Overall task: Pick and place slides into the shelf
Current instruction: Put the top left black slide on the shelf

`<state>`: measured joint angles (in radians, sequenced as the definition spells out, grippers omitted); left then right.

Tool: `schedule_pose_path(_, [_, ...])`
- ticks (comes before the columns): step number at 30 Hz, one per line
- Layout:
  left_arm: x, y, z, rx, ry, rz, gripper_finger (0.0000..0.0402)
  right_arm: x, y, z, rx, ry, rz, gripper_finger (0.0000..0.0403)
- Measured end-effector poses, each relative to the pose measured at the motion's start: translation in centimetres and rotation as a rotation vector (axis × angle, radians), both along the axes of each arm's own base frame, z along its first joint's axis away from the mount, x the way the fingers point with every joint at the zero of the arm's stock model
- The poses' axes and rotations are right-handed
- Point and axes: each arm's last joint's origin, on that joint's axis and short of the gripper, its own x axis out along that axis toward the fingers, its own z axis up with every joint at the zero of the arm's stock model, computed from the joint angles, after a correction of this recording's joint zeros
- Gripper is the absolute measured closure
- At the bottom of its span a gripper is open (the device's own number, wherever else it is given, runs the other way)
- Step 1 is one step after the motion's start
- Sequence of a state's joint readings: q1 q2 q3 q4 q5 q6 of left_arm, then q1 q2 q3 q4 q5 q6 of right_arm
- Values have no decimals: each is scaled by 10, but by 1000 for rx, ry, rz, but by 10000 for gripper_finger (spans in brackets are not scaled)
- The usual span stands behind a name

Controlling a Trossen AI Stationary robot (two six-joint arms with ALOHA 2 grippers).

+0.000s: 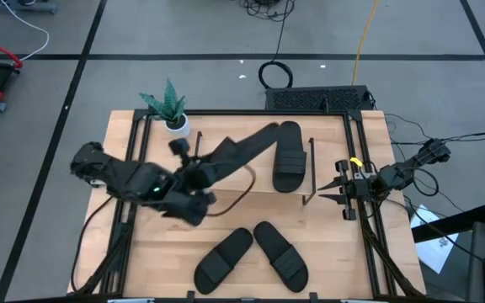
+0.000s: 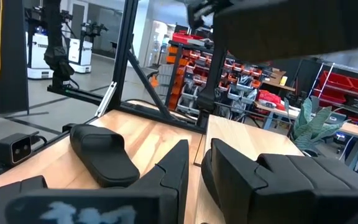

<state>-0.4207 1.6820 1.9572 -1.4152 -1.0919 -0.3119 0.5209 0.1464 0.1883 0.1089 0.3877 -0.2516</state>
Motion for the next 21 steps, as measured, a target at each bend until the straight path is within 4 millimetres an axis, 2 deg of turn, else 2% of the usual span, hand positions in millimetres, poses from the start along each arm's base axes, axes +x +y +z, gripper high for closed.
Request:
schedule_pose_path(4, [20,12,-3,50,107,44,402,0,0,0,0,1,0,339])
schedule_pose_path(8, [37,11,-18,72,214,44,402,0,0,0,-1,1,-1,339])
schedule_pose_path(14, [43,2,-28,99,244,25,402,0,0,0,-2,4,-2,339])
schedule_pose_path(21, [41,2,-26,115,214,42,401,1,0,-1,-6,11,-3,339])
